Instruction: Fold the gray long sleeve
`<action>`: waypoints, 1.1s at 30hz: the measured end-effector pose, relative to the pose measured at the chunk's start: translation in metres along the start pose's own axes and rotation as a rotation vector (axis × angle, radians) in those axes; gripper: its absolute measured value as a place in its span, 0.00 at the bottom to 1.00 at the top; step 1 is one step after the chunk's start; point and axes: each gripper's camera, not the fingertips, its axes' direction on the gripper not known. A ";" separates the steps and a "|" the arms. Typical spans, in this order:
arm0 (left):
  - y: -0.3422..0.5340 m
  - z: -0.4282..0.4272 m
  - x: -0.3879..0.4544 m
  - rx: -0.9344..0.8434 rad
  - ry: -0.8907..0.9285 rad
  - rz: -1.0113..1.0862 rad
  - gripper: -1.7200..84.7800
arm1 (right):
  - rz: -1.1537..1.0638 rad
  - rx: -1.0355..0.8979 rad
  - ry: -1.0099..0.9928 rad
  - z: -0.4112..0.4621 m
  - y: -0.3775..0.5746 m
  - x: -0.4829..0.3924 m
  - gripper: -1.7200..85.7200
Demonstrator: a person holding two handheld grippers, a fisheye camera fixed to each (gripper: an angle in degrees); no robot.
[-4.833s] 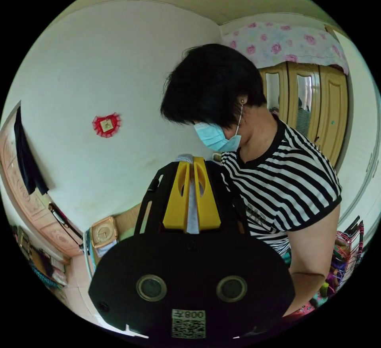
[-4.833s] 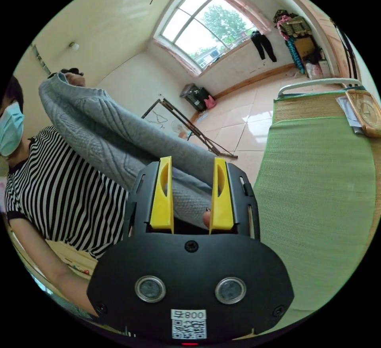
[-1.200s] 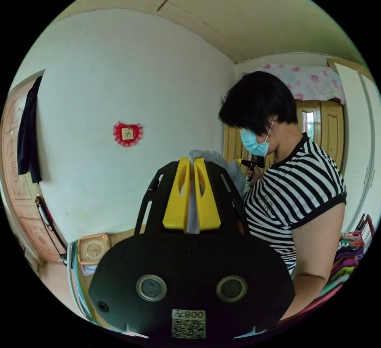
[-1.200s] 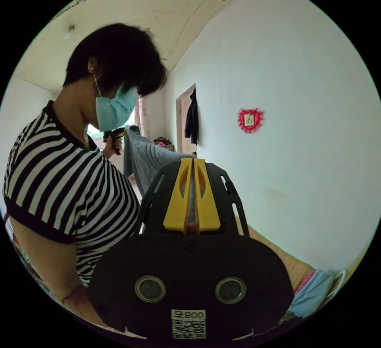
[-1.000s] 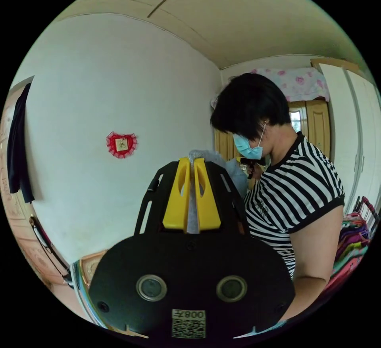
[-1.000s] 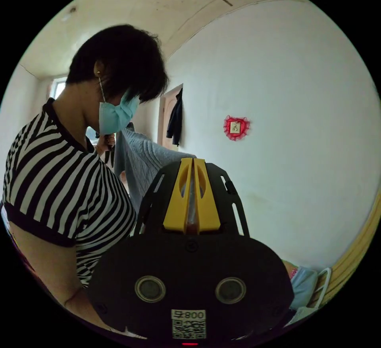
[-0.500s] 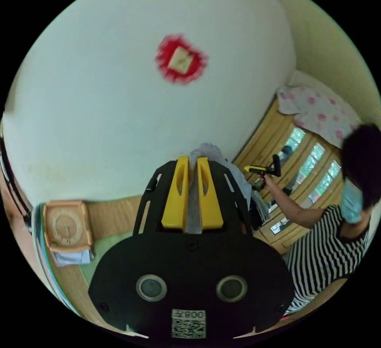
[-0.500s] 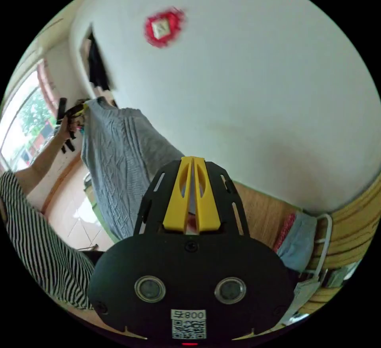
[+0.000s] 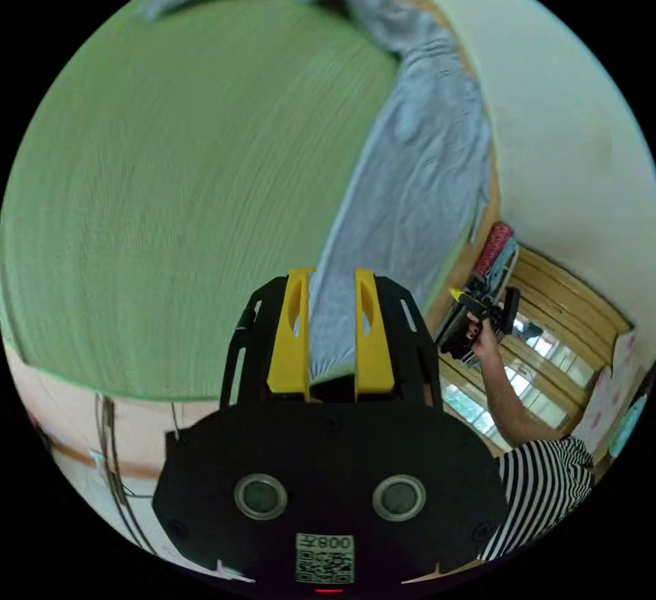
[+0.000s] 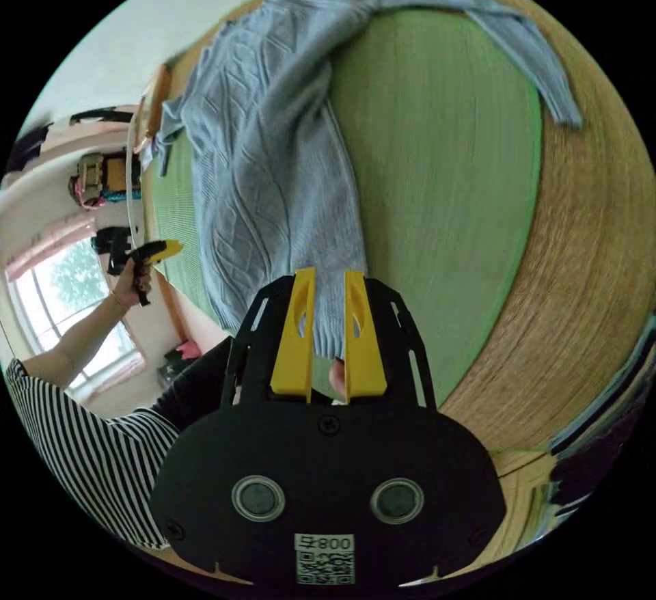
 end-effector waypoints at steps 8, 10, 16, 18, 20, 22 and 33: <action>-0.077 -0.014 0.012 -0.093 -0.144 -0.027 0.12 | 0.057 -0.044 0.143 0.003 -0.042 0.029 0.11; -0.106 -0.031 0.020 -0.115 -0.133 -0.010 0.12 | 0.055 -0.040 0.167 -0.007 -0.054 0.034 0.10; -0.164 -0.059 0.044 -0.129 -0.191 0.025 0.09 | 0.068 -0.032 0.142 -0.040 -0.089 0.060 0.09; -0.179 -0.069 0.048 -0.138 -0.190 0.045 0.07 | 0.049 -0.039 0.142 -0.053 -0.102 0.068 0.07; -0.194 -0.077 0.049 -0.168 -0.145 0.029 0.06 | 0.038 -0.067 0.124 -0.061 -0.110 0.074 0.06; -0.208 -0.092 0.057 -0.176 -0.158 0.055 0.05 | 0.033 -0.092 0.104 -0.070 -0.114 0.080 0.05; -0.214 -0.168 0.058 -0.251 -0.212 0.059 0.05 | 0.079 -0.171 -0.071 -0.121 -0.069 0.108 0.03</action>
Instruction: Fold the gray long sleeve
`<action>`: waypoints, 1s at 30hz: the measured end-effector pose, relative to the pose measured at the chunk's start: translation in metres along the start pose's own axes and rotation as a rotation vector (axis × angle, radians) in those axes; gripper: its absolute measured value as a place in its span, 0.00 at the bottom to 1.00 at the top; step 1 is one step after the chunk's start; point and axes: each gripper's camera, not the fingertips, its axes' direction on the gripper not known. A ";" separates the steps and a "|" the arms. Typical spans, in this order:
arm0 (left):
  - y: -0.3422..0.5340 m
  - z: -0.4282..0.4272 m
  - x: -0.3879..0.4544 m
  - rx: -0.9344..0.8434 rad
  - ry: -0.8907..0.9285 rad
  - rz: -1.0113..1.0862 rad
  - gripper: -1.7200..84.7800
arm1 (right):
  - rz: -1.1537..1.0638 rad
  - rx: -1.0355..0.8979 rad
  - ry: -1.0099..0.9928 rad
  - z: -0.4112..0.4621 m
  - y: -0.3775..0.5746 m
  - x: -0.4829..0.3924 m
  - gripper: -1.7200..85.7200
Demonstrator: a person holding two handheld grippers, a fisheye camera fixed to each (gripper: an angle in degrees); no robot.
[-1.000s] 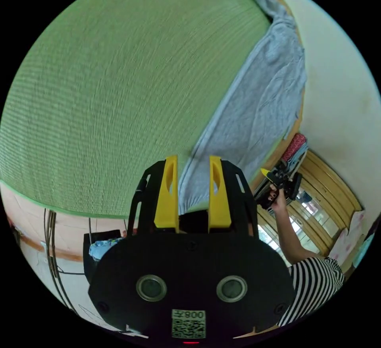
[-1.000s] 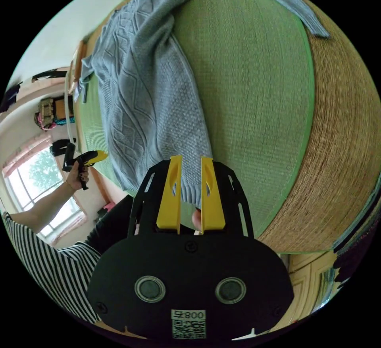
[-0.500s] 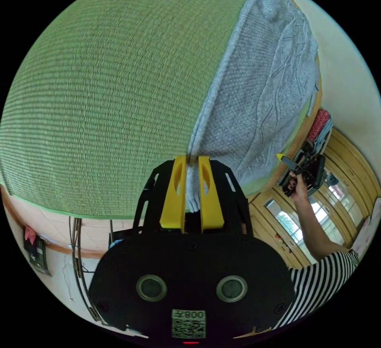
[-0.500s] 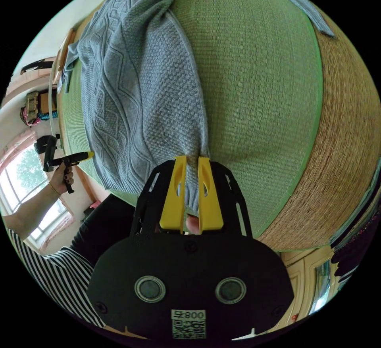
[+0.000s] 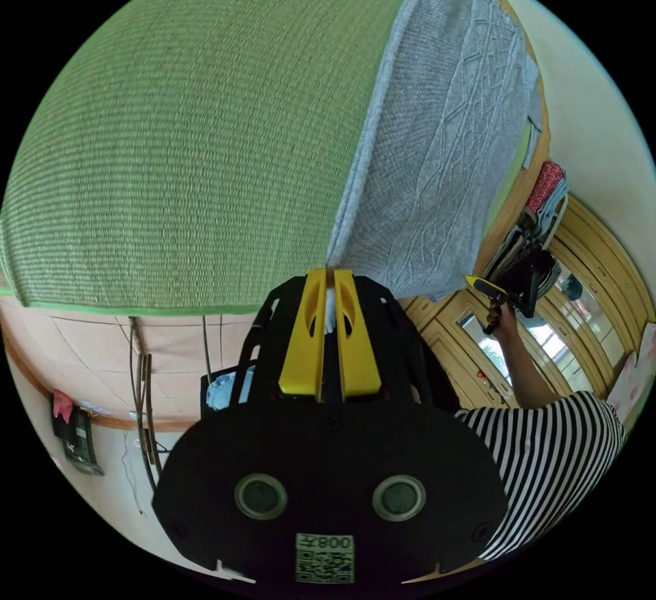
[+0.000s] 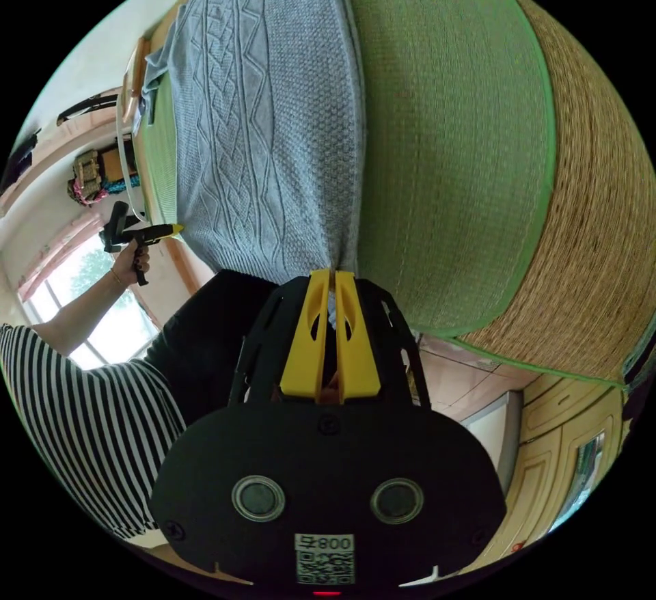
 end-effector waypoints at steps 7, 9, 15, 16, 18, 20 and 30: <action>-0.007 -0.017 0.000 0.007 0.037 -0.063 0.05 | 0.094 -0.015 -0.124 -0.001 -0.004 0.016 0.04; -0.009 -0.029 0.009 0.017 0.013 -0.032 0.06 | 0.106 -0.014 -0.138 -0.011 -0.008 0.018 0.05; -0.004 -0.097 0.019 0.216 0.060 -0.073 0.07 | 0.121 0.043 -0.070 -0.058 0.006 0.017 0.07; -0.007 -0.114 0.022 0.268 0.053 -0.081 0.08 | 0.131 0.054 -0.060 -0.064 0.007 0.018 0.07; -0.017 -0.140 0.029 0.339 0.037 -0.077 0.10 | 0.157 0.141 -0.044 -0.095 0.006 0.021 0.08; -0.033 -0.168 0.039 0.398 -0.003 -0.064 0.10 | 0.161 0.219 -0.017 -0.122 -0.004 0.022 0.09; -0.113 -0.291 0.100 0.626 -0.279 -0.087 0.11 | 0.078 0.549 0.343 -0.297 -0.121 -0.011 0.11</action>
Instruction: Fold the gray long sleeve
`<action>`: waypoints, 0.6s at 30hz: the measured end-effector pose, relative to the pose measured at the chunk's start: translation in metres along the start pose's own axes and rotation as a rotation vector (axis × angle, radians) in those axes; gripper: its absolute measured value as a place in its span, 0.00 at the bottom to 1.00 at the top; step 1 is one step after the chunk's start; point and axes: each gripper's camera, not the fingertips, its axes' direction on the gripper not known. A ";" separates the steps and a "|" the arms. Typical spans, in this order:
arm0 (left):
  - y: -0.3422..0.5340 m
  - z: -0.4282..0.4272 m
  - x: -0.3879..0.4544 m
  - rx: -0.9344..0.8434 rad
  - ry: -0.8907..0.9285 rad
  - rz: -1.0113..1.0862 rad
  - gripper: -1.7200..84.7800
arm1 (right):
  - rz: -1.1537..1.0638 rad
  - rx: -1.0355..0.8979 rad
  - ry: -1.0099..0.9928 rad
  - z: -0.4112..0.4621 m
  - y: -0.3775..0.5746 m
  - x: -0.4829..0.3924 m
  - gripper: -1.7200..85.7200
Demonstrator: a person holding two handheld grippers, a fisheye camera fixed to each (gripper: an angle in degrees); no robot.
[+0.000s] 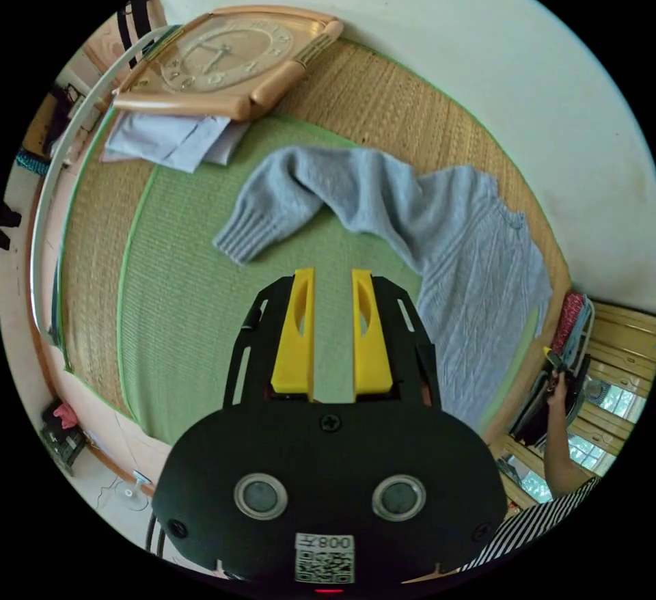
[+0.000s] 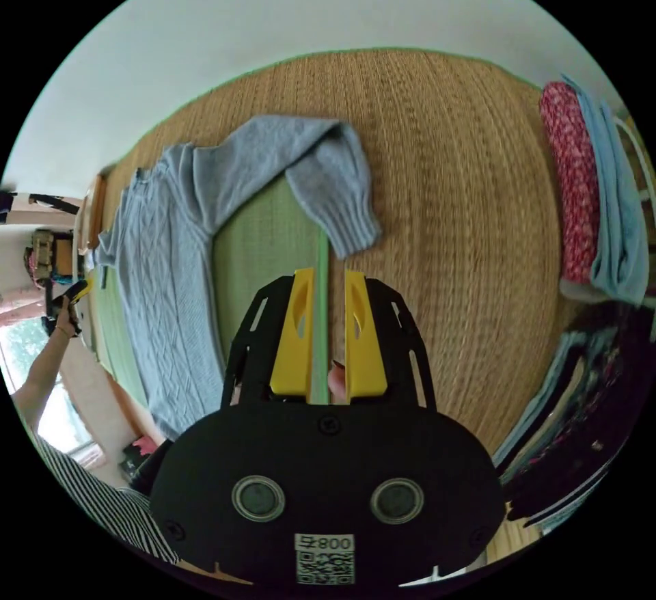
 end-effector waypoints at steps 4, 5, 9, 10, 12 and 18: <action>-0.028 -0.005 0.016 0.004 -0.040 0.004 0.10 | -0.053 -0.041 0.162 -0.005 -0.036 -0.014 0.11; -0.031 -0.004 0.018 -0.004 -0.048 0.005 0.10 | -0.072 -0.054 0.180 -0.006 -0.043 -0.019 0.11; -0.045 0.005 0.027 -0.090 -0.098 -0.023 0.08 | -0.056 -0.115 0.184 -0.008 -0.056 -0.027 0.10; -0.047 0.006 0.029 -0.109 -0.110 -0.040 0.06 | -0.056 -0.124 0.182 -0.008 -0.057 -0.028 0.10; -0.048 0.003 0.034 -0.118 -0.124 -0.032 0.04 | -0.051 -0.130 0.168 -0.019 -0.061 -0.034 0.08; -0.050 -0.034 0.047 -0.088 -0.141 0.027 0.02 | -0.121 -0.160 0.324 -0.062 -0.064 -0.055 0.06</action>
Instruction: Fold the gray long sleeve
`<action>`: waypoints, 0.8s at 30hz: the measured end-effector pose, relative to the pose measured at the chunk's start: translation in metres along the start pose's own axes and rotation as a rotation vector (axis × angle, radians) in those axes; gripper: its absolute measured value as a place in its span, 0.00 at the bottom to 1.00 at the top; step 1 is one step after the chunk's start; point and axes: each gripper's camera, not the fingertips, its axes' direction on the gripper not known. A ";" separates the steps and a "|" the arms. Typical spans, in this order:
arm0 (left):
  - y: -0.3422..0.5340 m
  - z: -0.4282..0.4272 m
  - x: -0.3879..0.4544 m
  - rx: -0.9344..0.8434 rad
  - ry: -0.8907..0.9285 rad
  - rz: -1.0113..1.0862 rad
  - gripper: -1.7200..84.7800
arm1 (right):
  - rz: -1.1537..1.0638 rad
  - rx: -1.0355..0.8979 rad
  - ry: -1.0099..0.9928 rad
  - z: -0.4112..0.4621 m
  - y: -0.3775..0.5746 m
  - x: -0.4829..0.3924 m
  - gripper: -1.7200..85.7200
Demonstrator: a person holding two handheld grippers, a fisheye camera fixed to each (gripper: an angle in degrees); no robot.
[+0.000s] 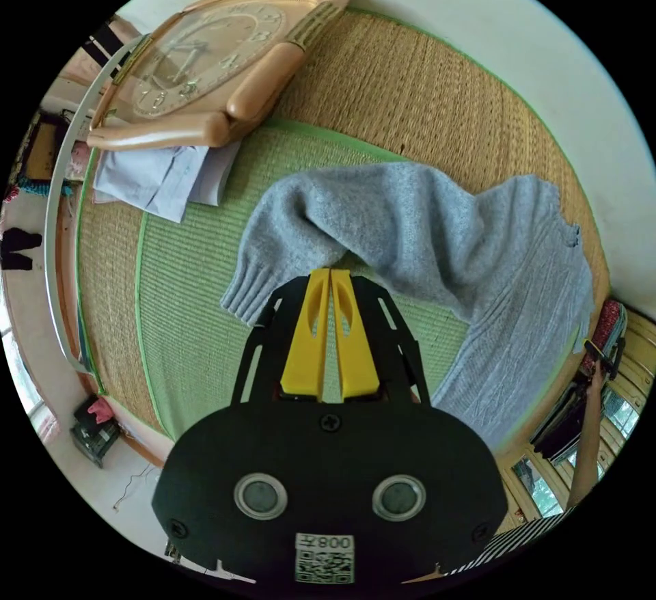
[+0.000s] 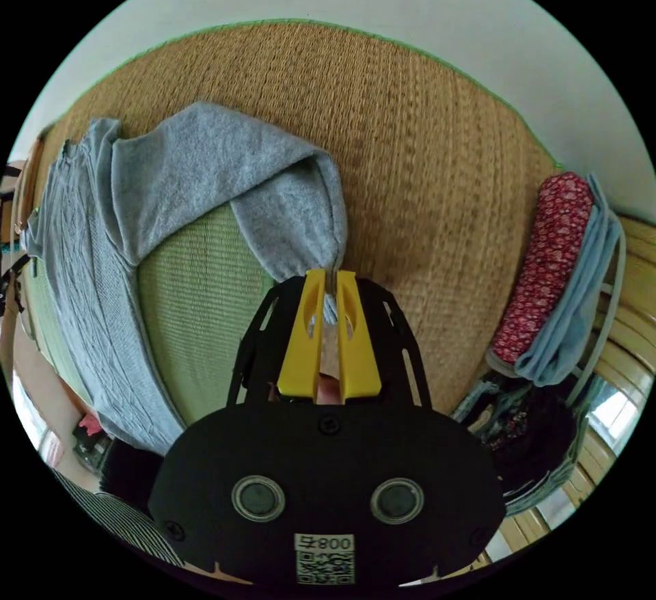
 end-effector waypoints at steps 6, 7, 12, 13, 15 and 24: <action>0.007 -0.046 -0.007 0.059 0.014 -0.008 0.02 | 0.026 0.254 0.222 -0.103 0.037 0.022 0.06; 0.009 -0.052 -0.008 0.067 0.036 -0.006 0.02 | 0.038 0.281 0.221 -0.111 0.042 0.026 0.06; 0.021 -0.054 -0.001 0.067 0.131 -0.013 0.03 | 0.252 0.021 0.032 -0.070 0.056 0.079 0.09; 0.023 -0.053 0.002 0.059 0.156 -0.010 0.04 | 0.283 -0.032 -0.004 -0.060 0.058 0.084 0.09; 0.026 -0.056 0.007 0.070 0.170 -0.009 0.04 | 0.417 -0.129 -0.108 -0.033 0.075 0.098 0.09; 0.018 -0.071 0.022 0.117 0.233 -0.052 0.11 | 0.700 -0.058 -0.378 -0.019 0.146 0.127 0.09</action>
